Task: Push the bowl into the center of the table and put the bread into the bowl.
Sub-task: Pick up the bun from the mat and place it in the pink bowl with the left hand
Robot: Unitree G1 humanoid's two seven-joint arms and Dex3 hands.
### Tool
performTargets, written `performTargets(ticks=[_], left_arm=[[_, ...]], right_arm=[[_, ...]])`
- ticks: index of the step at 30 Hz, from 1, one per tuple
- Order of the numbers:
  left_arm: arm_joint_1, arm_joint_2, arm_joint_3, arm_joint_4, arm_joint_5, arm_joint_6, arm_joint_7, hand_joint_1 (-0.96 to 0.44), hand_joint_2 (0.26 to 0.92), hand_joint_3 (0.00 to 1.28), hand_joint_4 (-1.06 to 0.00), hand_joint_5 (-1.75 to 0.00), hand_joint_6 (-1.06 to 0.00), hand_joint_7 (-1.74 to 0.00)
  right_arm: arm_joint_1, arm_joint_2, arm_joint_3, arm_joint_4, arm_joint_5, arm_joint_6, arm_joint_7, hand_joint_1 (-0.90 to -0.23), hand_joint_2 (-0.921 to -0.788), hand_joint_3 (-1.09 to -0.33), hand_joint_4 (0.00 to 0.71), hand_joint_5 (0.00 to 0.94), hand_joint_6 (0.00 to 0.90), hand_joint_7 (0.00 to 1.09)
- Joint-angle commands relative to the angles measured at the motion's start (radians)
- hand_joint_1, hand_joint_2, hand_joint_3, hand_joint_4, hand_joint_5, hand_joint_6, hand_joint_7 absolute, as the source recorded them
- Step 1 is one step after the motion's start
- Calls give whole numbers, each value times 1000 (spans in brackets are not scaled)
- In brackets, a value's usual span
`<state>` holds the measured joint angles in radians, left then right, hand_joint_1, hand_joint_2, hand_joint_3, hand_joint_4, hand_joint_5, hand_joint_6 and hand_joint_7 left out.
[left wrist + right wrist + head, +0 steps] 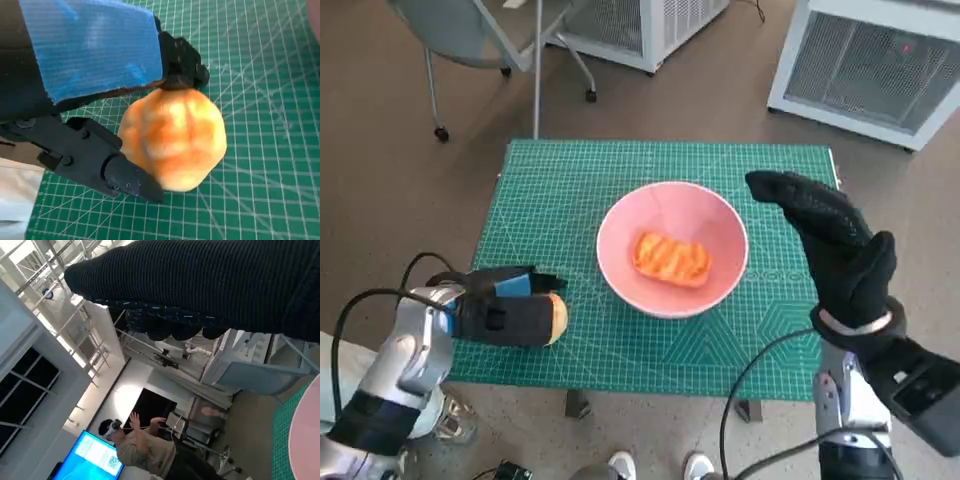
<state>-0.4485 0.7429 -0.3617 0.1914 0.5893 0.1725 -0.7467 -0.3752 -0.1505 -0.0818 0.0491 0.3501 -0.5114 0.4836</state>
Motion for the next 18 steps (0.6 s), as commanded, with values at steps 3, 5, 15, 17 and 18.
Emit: performTargets(ticks=[3, 5, 15, 17, 18], left_arm=[[8, -15, -32, 58, 24, -7, 9, -188, 744, 0, -305, -38, -499, -71], [12, -22, -39, 79, 38, -18, 48, -147, 750, 3, -401, -62, -599, -123], [50, -21, -3, 121, 24, -139, 240, -21, 895, 14, -785, -989, -718, -1017], [56, -16, 12, 105, 5, -155, 244, -8, 897, 15, -793, -1055, -729, -1012], [58, -13, 22, 98, -8, -163, 241, -6, 898, 16, -790, -1064, -724, -1024]], right_arm=[[10, 4, 3, 17, -3, 13, -1, -683, -921, -694, 71, 0, -1, 462], [11, 6, 3, 16, -2, 13, -1, -683, -921, -694, 70, 0, -1, 461], [14, 13, 5, 14, 2, 16, -2, -682, -921, -693, 69, 0, -1, 458], [14, 14, 4, 17, 3, 15, -1, -682, -921, -692, 69, 0, -1, 458], [14, 15, 3, 18, 4, 15, -1, -682, -921, -692, 69, 0, -1, 458]])
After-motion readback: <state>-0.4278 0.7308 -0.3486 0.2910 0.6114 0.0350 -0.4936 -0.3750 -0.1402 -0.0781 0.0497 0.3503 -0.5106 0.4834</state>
